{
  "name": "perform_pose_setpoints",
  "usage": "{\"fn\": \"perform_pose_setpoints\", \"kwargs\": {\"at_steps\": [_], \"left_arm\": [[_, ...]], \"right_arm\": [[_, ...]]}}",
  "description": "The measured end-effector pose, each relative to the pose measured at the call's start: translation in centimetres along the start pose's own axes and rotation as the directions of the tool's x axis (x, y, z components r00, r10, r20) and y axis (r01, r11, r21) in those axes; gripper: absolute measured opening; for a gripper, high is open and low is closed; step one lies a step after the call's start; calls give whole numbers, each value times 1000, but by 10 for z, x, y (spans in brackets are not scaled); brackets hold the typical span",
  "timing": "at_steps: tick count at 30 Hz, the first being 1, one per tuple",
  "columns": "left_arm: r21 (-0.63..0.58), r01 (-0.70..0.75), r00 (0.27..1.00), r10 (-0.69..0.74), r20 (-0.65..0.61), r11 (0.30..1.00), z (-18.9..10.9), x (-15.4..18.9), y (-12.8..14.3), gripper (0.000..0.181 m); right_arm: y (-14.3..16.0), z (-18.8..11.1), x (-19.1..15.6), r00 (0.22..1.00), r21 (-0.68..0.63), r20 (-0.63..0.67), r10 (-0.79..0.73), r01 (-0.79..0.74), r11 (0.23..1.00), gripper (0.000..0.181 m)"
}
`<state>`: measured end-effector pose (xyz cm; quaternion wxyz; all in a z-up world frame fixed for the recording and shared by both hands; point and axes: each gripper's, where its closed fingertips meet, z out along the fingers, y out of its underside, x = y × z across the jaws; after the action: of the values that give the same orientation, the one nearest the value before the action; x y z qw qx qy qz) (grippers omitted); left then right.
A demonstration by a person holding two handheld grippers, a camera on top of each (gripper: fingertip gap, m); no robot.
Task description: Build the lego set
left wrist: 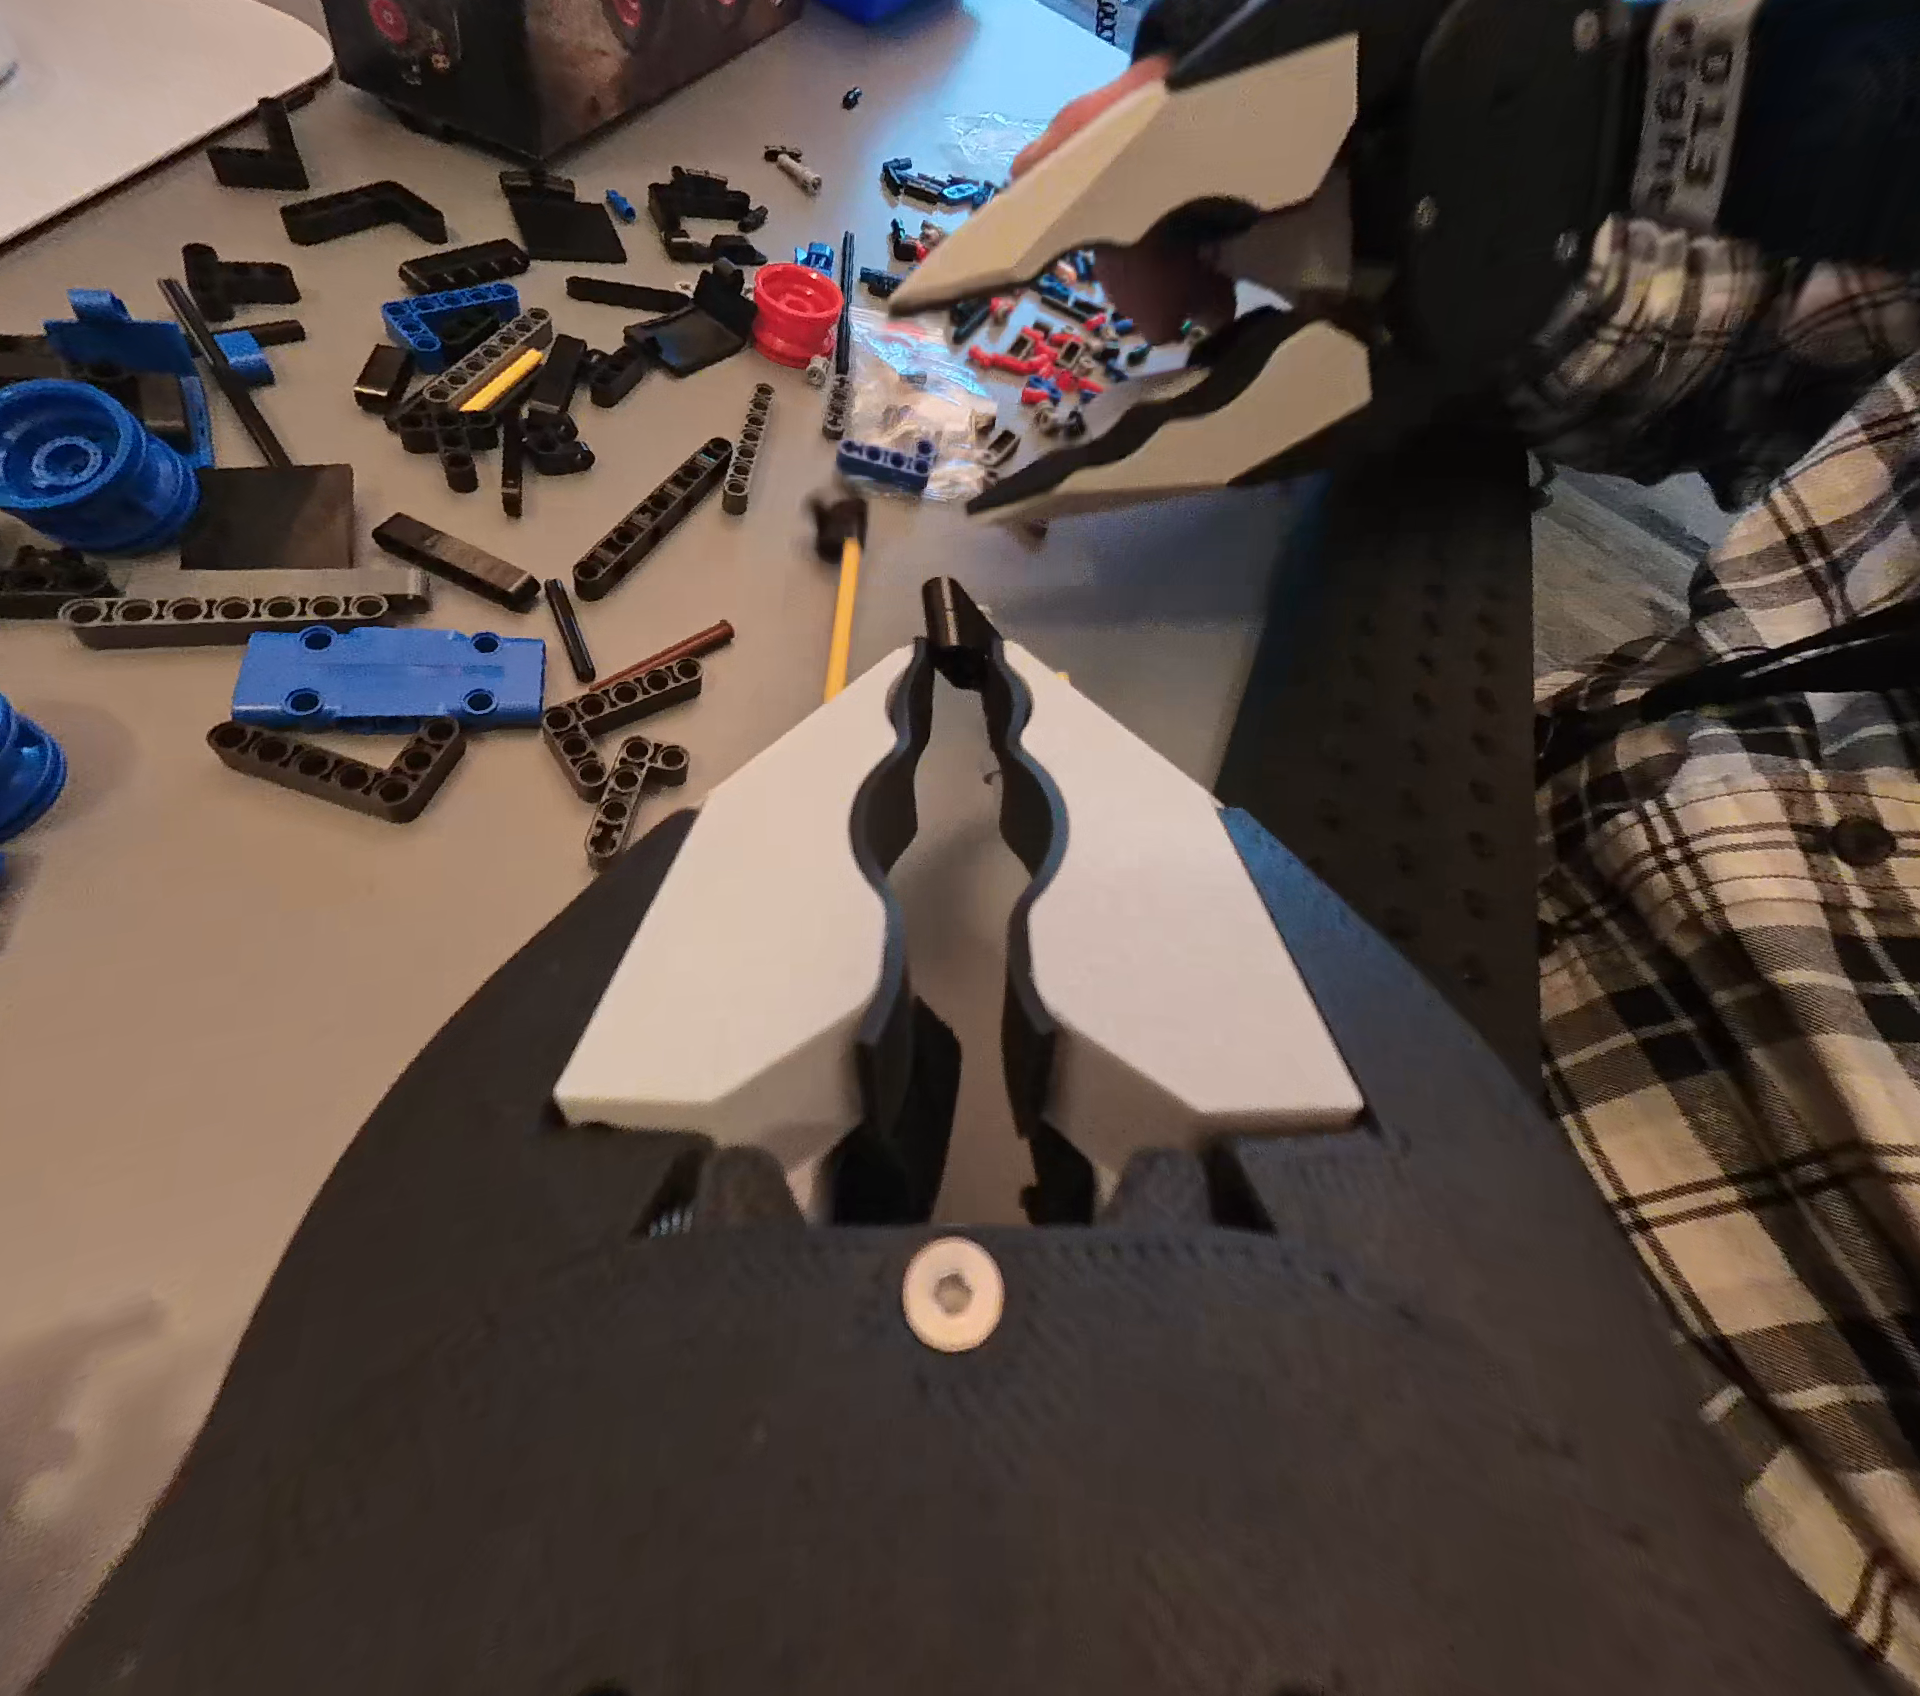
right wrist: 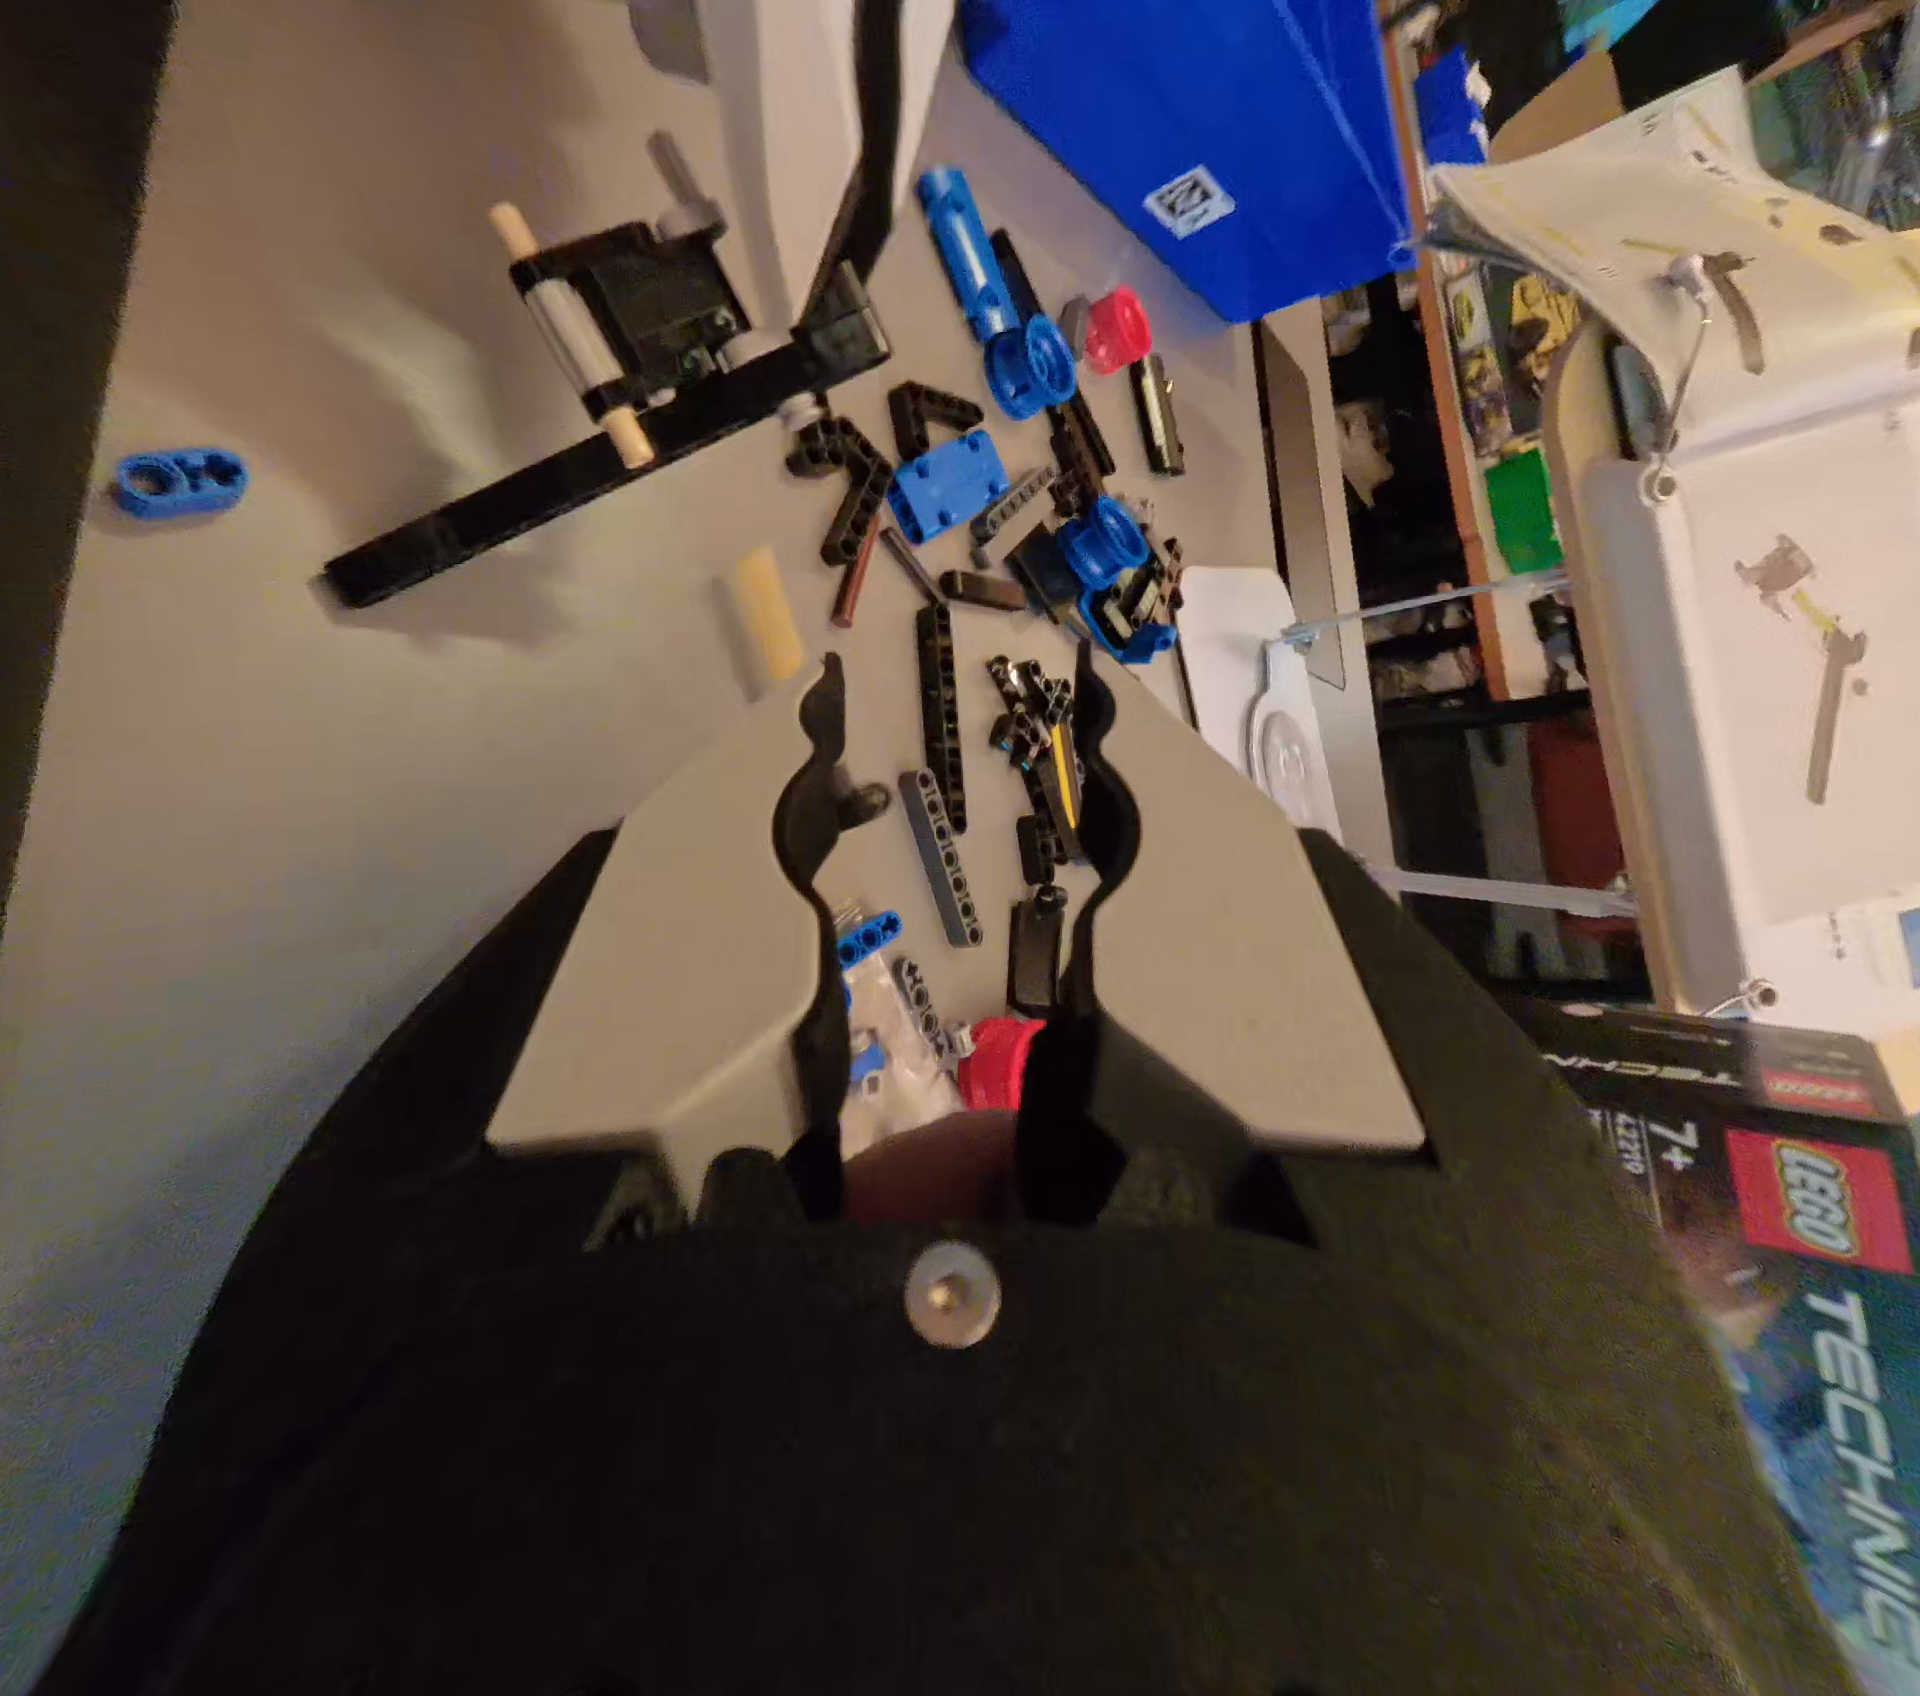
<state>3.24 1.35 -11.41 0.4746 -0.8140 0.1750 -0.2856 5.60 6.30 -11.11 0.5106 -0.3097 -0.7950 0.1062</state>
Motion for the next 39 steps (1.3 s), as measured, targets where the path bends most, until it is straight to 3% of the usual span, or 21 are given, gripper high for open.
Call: {"fn": "perform_pose_setpoints", "kwargs": {"at_steps": [5, 7, 11, 14, 17, 20, 26, 32, 39], "left_arm": [[-9, -16, 1000, 16, 1, 1000, 1, 0, 2, 9], [-18, -17, 1000, 17, 2, 1000, 1, 0, 3, 9], [-33, -19, 1000, 19, -2, 999, 3, 0, 5, 9], [-34, -19, 1000, 19, -8, 999, 4, 1, 6, 9], [-34, -16, 1000, 15, -12, 999, 5, 0, 6, 9], [-35, -17, 1000, 16, -16, 999, 5, 0, 7, 10], [-28, -20, 999, 19, -36, 999, 5, 0, 7, 9], [13, -57, 991, 59, -118, 998, 2, 11, -1, 8], [80, -74, 976, 88, -198, 994, -3, 18, -17, 5]], "right_arm": [[16, -13, 15, 961, 59, 110, 252, -260, 964, 37], [30, -14, 7, 935, 10, 209, 288, -296, 955, 26], [52, -17, -23, 844, -120, 421, 332, -311, 943, 33], [52, -15, -40, 783, -160, 489, 384, -353, 922, 36], [62, -2, -45, 803, -189, 462, 377, -326, 926, 30], [59, 3, -48, 764, -191, 485, 425, -382, 904, 16], [47, -3, -33, 816, -60, 456, 355, -370, 927, 16], [21, -20, -2, 964, 153, 250, 92, -133, 979, 15], [2, -39, 16, 990, 224, 95, -101, 77, 971, 14]]}}
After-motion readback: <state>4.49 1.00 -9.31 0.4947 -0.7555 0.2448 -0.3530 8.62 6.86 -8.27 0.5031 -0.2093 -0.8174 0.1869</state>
